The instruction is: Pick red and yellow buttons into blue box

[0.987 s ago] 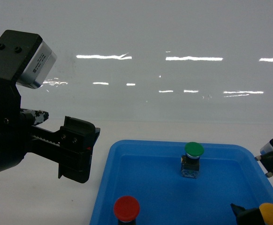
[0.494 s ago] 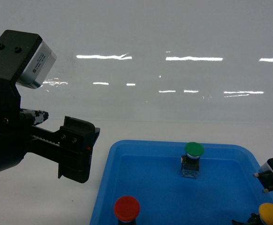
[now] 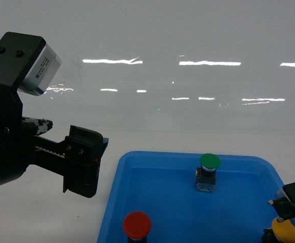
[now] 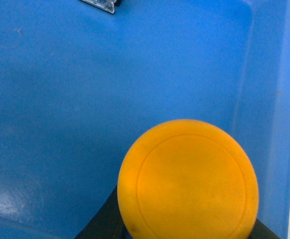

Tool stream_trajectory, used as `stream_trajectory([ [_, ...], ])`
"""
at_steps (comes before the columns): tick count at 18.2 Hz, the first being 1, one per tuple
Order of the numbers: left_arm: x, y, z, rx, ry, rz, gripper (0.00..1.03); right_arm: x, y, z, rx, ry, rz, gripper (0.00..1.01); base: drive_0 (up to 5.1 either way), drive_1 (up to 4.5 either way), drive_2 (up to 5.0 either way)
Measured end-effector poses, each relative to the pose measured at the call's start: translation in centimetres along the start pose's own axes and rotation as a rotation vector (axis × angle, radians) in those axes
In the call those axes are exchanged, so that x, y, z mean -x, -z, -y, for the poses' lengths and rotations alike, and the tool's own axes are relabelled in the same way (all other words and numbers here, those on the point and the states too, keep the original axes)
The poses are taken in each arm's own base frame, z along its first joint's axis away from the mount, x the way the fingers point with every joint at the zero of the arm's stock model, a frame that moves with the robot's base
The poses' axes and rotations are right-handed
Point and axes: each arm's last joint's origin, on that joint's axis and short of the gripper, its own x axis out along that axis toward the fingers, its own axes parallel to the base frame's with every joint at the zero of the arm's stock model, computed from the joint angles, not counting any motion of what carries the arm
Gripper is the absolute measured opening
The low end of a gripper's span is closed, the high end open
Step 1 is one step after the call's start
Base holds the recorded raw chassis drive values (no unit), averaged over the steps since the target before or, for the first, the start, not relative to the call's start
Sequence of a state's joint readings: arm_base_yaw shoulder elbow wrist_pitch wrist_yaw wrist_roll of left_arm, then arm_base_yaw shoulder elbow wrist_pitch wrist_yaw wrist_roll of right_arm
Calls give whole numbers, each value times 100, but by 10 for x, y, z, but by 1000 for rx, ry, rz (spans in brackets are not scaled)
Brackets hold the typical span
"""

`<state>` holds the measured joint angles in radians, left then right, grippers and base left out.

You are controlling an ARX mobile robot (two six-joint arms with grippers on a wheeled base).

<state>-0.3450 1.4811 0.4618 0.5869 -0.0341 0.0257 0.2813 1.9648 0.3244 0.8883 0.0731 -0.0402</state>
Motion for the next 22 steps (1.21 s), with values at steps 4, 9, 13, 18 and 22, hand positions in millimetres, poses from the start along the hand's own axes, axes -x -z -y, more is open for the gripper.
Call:
stream_trajectory([
  [4,0,0,0,0,0,0,98,16,2,7,-24,2,6,27,0,0,0],
  [9,0,0,0,0,1,0,98,66,-26,30,-73,68,233,26,0,0,0],
  [13,0,0,0,0,0,0,98,121,-16,45,-109,150,369,26,0,0,0],
  [18,0,0,0,0,0,0,98,165,9,40,-126,191,444,26,0,0,0],
  [22,0,0,0,0,0,0,98,184,10,40,-116,237,581,26,0,0,0],
])
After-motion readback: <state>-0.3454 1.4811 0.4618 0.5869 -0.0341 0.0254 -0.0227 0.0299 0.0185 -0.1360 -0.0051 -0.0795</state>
